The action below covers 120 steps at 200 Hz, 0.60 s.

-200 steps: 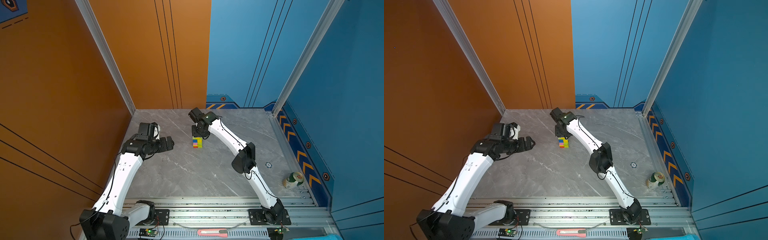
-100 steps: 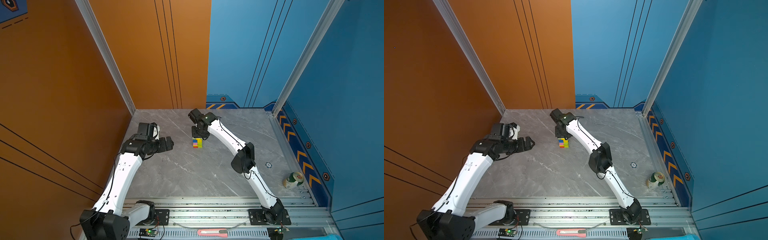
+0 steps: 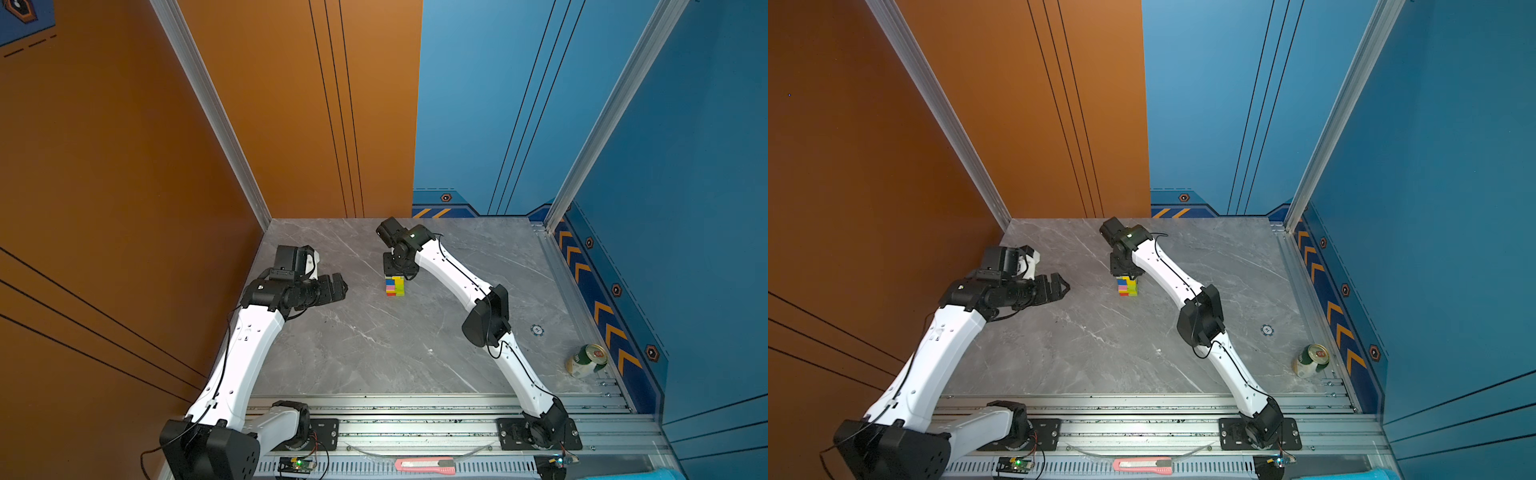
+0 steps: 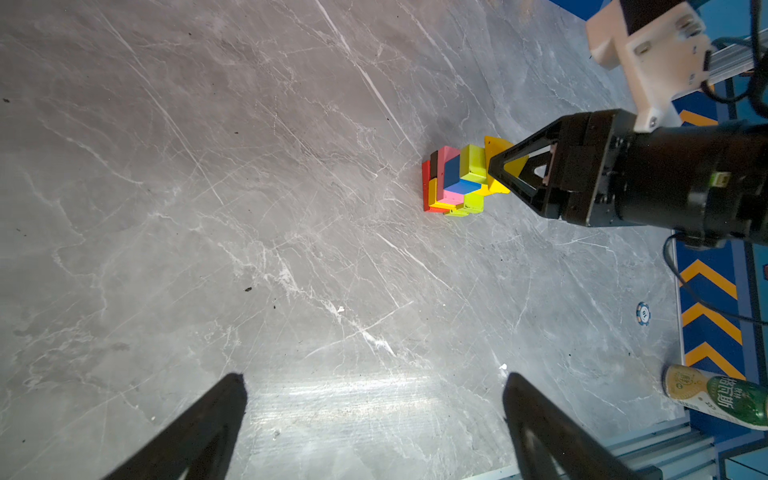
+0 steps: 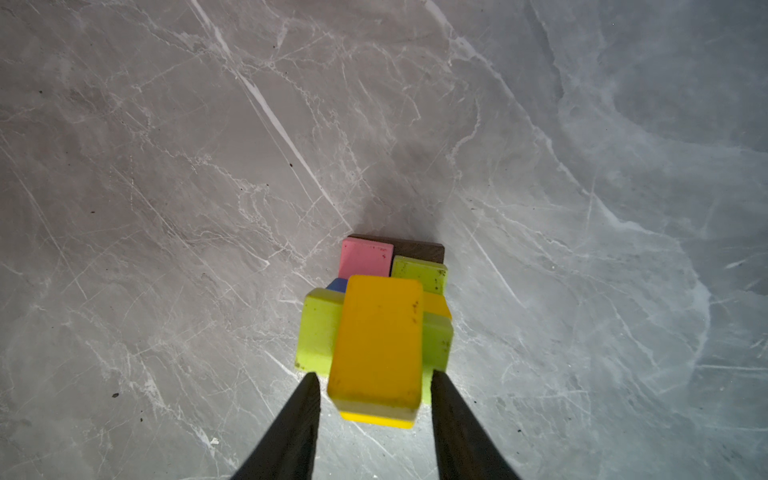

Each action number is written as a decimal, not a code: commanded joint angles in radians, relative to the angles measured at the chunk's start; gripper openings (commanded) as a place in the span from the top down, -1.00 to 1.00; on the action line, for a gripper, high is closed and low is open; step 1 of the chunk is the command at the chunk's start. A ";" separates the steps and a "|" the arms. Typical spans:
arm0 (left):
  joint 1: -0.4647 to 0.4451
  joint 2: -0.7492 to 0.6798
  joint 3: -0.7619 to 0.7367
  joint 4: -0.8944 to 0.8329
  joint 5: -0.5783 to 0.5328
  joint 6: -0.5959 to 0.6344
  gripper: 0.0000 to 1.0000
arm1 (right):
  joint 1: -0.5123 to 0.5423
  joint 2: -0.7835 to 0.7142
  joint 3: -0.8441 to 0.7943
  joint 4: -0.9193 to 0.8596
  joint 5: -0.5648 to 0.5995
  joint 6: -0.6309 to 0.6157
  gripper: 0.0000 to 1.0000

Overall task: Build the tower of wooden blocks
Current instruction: 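Lower the held yellow prism onto the top of the stack with the right gripper, then open the right gripper to release the prism and raise it away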

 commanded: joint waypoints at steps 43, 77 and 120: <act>0.013 -0.010 0.023 -0.033 0.020 0.019 -0.96 | 0.017 -0.011 0.023 -0.024 0.022 0.021 0.12; 0.015 -0.027 0.011 -0.041 0.017 0.017 -0.96 | 0.019 -0.017 0.022 -0.024 0.020 0.031 0.12; 0.022 -0.053 -0.004 -0.053 0.016 0.017 -0.96 | 0.019 -0.022 0.013 -0.025 0.029 0.037 0.11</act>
